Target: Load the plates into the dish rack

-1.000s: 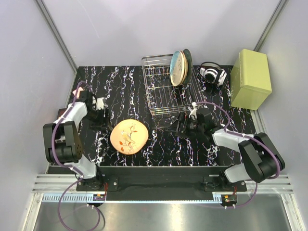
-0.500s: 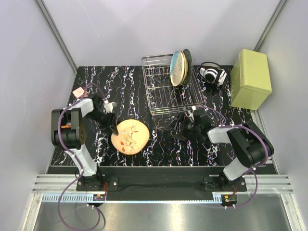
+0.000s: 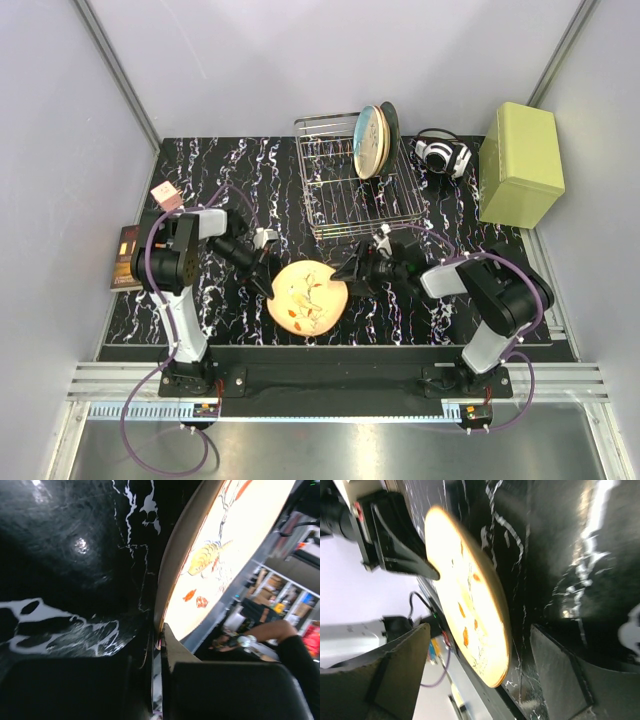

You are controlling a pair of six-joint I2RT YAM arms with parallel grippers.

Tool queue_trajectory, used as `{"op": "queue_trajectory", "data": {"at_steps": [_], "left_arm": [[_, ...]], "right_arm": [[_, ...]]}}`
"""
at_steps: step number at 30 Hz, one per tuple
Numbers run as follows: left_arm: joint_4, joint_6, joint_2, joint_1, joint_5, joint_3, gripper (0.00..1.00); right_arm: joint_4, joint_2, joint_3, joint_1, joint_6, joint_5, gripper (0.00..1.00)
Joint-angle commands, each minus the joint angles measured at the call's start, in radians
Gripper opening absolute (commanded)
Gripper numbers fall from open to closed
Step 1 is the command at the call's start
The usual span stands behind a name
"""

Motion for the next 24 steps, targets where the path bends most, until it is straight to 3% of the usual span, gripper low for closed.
{"op": "queue_trajectory", "data": {"at_steps": [1, 7, 21, 22, 24], "left_arm": [[0.029, -0.070, 0.028, 0.008, 0.140, -0.006, 0.00], [0.075, -0.099, 0.025, -0.015, 0.177, -0.012, 0.00], [0.084, -0.099, 0.006, -0.107, 0.212, -0.038, 0.00], [0.086, -0.100, -0.003, -0.110, 0.209, -0.040, 0.00], [0.083, -0.103, -0.012, -0.112, 0.197, -0.046, 0.00]], "right_arm": [[-0.120, 0.037, 0.006, 0.056, -0.093, 0.015, 0.86], [-0.084, 0.074, 0.019, 0.090, -0.119, 0.019, 0.76], [0.044, 0.030, 0.092, 0.125, -0.136, 0.093, 0.39], [0.041, 0.023, 0.095, 0.125, -0.136, 0.085, 0.27], [0.010, -0.003, 0.094, 0.125, -0.142, 0.076, 0.14]]}}
